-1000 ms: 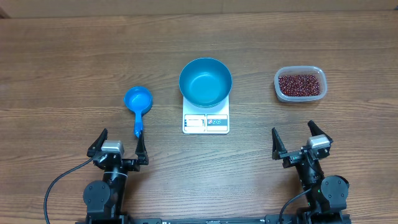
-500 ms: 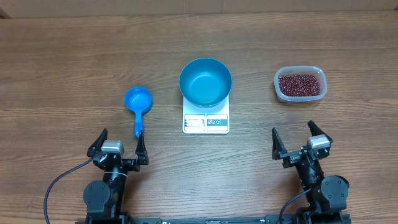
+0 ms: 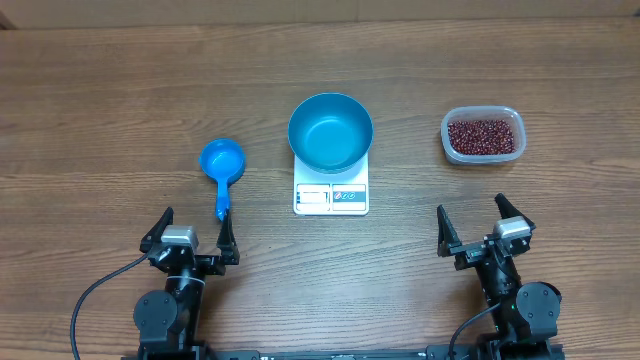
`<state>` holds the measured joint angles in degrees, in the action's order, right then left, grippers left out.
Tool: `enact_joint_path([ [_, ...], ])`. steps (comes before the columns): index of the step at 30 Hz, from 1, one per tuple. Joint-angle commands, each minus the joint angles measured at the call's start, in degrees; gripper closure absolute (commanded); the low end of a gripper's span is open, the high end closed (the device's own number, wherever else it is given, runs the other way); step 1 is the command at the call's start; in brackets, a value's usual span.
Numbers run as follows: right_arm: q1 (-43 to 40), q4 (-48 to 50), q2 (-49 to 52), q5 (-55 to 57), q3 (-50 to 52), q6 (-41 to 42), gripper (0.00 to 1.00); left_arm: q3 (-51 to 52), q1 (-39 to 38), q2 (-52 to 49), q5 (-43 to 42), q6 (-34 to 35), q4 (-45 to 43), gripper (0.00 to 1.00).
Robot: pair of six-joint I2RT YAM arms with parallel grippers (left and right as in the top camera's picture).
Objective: Scoop item into bowl and weigh 150g on scale
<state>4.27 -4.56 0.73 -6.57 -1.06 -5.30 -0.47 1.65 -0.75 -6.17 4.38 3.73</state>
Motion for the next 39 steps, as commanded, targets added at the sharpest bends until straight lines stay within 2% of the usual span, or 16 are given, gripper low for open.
enact_joint_path([
  [1, 0.2, 0.3, -0.5, 0.1, 0.6, -0.5, 0.00, 0.2, 0.4, 0.4, 0.2, 0.8, -0.6, 0.01],
  [16, 0.2, 0.2, -0.5, 0.1, 0.6, -0.5, 0.00, -5.1, 0.4, 0.4, -0.7, -1.8, -0.6, 0.01],
  [24, 0.2, 0.2, -0.5, 0.1, 0.6, -0.5, 0.00, -13.6, 0.4, -1.4, 0.6, -2.1, 6.5, 0.00],
  [30, 0.2, 0.2, -0.5, 0.1, 0.6, -0.5, 0.00, -23.2, 0.4, -8.8, 2.8, -3.8, 11.4, 0.00],
  [39, 0.2, 0.2, -0.5, 0.1, 0.6, -0.5, 0.00, -46.1, 0.4, -29.0, 3.8, -5.7, 24.9, 0.00],
])
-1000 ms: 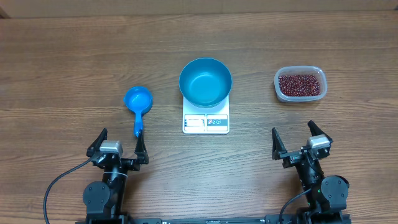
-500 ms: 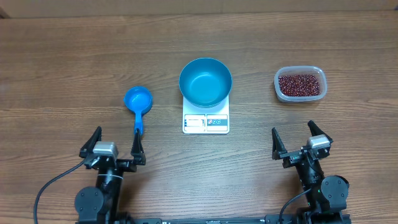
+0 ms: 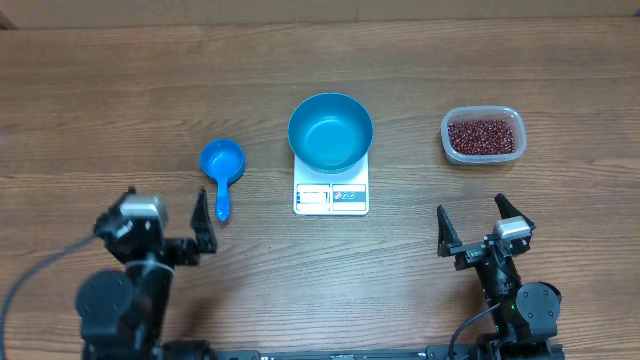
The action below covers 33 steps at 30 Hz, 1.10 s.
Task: Scoop item into bowl and weigh 150g on scale
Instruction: 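Move the left gripper over the blue scoop's cup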
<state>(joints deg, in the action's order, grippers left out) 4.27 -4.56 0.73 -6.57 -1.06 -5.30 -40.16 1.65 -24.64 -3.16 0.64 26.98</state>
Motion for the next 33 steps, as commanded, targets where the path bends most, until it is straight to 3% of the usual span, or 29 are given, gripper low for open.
enact_joint_path([
  [1, 0.2, 0.2, -0.5, 0.1, 0.6, -0.5, 0.00, -8.8, 0.4, -7.4, 0.7, -2.0, 3.0, 0.00],
  [19, 0.2, 0.2, -0.5, 0.1, 0.6, -0.5, 0.00, -53.2, 1.1, -51.9, -3.9, -6.9, 40.2, 0.00],
  [24, 0.2, 0.2, -0.5, 0.1, 0.6, -0.5, 0.00, -58.4, 4.0, -61.1, -3.9, -8.3, 45.8, 0.00],
  [33, 0.2, 0.3, -0.5, 0.1, 0.6, -0.5, 0.00, -58.5, 6.6, -72.5, -3.9, -8.4, 46.8, 0.00],
])
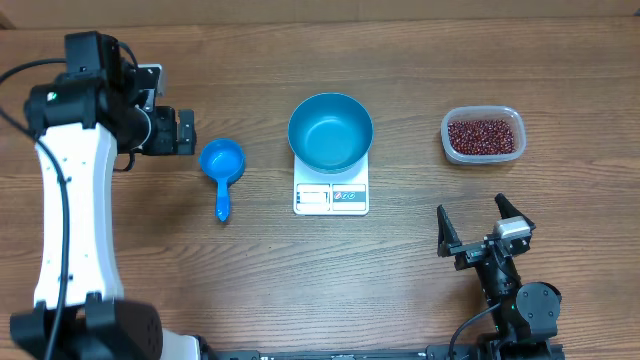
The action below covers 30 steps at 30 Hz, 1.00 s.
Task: Scoop item into bowl and weigh 150g on scale
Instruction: 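Move the left gripper over the blue scoop's cup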
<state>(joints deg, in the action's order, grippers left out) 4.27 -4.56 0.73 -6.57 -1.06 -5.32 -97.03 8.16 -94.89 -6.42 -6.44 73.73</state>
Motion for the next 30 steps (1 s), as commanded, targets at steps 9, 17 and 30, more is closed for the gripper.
enact_joint_path([
  [9, 0.2, 0.2, -0.5, 0.1, 0.6, -0.5, 0.00, -1.6, 0.1, -11.3, -0.7, -1.3, -0.1, 0.01],
  [17, 0.2, 0.2, -0.5, 0.1, 0.6, -0.5, 0.00, -1.6, 0.1, -17.5, -0.7, -1.3, -1.1, 0.01],
  [30, 0.2, 0.2, -0.5, 0.1, 0.6, -0.5, 0.00, -1.6, 0.1, -23.4, -0.6, -1.3, -3.8, 0.00],
])
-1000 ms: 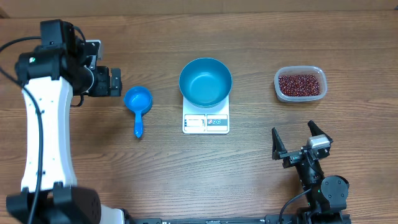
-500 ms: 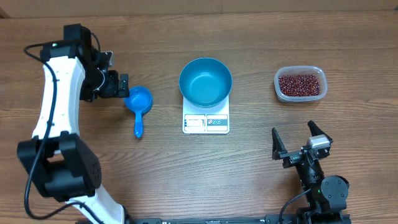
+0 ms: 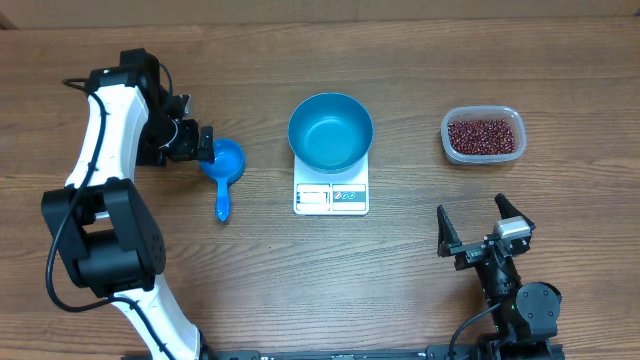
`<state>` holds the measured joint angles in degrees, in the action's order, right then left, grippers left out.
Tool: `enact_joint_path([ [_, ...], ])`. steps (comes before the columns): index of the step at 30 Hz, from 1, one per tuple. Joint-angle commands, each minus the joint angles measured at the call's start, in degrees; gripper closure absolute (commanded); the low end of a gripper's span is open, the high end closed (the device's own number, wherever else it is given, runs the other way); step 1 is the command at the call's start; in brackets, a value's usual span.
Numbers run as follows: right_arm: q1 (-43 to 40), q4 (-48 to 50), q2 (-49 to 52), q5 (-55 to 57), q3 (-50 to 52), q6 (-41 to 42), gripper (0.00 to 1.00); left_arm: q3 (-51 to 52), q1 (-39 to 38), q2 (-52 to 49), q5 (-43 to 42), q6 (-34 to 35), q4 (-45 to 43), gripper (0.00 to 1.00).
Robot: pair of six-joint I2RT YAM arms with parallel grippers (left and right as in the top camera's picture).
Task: Scoop item into bowl and weigh 150g on scale
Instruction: 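Move the left gripper over the blue scoop's cup, then lower the left gripper and close it on the blue scoop's rim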
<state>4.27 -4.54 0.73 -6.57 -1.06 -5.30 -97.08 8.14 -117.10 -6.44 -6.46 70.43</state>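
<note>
A blue scoop lies left of the scale, its round cup [image 3: 227,160] pointing away and its handle [image 3: 222,205] toward the front. My left gripper [image 3: 207,145] reaches in from the left and sits at the cup's left rim, fingers apart, holding nothing. A blue bowl [image 3: 330,130] stands empty on the white scale [image 3: 331,197]. At the right, a clear tub [image 3: 483,135] holds red beans. My right gripper [image 3: 483,228] rests open near the front right edge, far from everything.
The left arm [image 3: 100,130] arches over the table's left side, from its base at the front up to the back. The wooden table [image 3: 400,280] stretches between the scale and the right arm's base.
My left gripper has moved right and slightly toward the front, from a gap left of the scoop's cup to the cup's left rim. The scoop, bowl, tub and right arm are unchanged.
Both grippers first rested open at the front edge, the left one just below the scoop's handle. Then the left arm was lifted a little to the left, then stretched up to the back left beside the scoop's cup. Now its fingers are at the cup's rim.
</note>
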Motion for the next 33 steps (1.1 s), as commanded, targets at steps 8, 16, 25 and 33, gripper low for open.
enact_joint_path([
  [8, 0.2, 0.2, -0.5, 0.1, 0.6, -0.5, 0.00, -1.6, 0.1, -1.5, -0.4, -1.3, -4.4, 0.00],
  [16, 0.2, 0.2, -0.5, 0.1, 0.6, -0.5, 0.00, -1.5, 0.1, -1.5, 1.1, -1.3, -7.0, 0.00],
  [25, 0.2, 0.2, -0.5, 0.1, 0.6, -0.5, 0.00, -0.3, 0.1, -1.5, 0.9, -1.2, -7.5, 0.01],
  [33, 0.2, 0.2, -0.5, 0.1, 0.6, -0.5, 0.00, 3.8, 0.1, -1.5, 0.9, -1.3, -10.2, 0.00],
])
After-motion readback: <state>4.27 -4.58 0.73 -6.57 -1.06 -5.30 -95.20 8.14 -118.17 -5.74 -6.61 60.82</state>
